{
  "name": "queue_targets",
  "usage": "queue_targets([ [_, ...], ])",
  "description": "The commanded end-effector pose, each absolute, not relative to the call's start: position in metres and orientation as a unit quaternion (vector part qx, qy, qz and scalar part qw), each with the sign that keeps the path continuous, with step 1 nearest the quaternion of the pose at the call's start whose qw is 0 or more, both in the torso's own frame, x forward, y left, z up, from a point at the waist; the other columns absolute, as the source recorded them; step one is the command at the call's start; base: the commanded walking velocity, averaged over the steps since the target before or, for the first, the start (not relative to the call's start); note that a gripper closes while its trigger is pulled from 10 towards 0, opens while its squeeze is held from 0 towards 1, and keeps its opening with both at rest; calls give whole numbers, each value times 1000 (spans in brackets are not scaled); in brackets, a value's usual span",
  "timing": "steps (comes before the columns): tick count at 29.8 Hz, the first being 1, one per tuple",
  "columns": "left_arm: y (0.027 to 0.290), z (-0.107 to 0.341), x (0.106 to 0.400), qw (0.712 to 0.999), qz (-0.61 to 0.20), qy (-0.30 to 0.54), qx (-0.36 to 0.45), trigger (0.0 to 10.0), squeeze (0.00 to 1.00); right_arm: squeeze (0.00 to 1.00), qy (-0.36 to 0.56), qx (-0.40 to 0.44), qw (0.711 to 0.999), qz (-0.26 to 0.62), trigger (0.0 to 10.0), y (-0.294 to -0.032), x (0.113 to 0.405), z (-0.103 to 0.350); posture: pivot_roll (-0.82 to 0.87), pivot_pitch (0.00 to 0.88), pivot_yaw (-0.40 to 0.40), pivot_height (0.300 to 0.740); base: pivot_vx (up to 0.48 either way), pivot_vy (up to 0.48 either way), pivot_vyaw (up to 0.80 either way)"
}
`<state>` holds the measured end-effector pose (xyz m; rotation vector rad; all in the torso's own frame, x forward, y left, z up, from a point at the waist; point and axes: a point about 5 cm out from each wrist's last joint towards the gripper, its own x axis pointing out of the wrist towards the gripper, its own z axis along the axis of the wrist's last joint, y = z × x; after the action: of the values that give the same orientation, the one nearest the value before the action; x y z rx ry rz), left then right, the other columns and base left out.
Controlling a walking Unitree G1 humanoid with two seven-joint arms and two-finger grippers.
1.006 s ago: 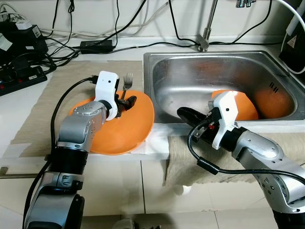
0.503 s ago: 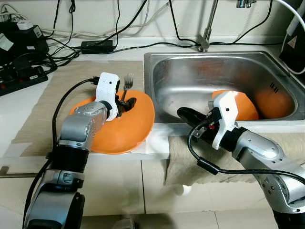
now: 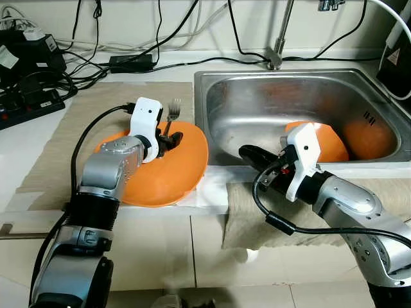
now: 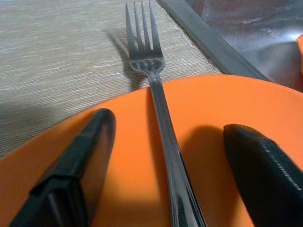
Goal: Kitchen organization
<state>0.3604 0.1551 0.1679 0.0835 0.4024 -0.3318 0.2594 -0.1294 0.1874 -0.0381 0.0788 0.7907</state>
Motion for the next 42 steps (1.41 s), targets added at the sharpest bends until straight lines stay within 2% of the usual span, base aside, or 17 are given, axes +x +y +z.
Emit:
queue_targets([
  [1, 153, 156, 357, 955, -182, 232, 37, 0, 0, 0, 32, -23, 926, 376, 10000, -133, 258, 192, -38, 5, 48, 740, 0, 0, 0],
  [17, 152, 156, 357, 953, -196, 225, 54, 0, 0, 0, 32, -23, 926, 376, 10000, -134, 257, 192, -40, 7, 47, 740, 0, 0, 0],
  [42, 159, 207, 373, 980, -170, 105, 22, 0, 0, 0, 34, -24, 926, 376, 10000, -134, 259, 192, -34, 18, 39, 740, 0, 0, 0],
])
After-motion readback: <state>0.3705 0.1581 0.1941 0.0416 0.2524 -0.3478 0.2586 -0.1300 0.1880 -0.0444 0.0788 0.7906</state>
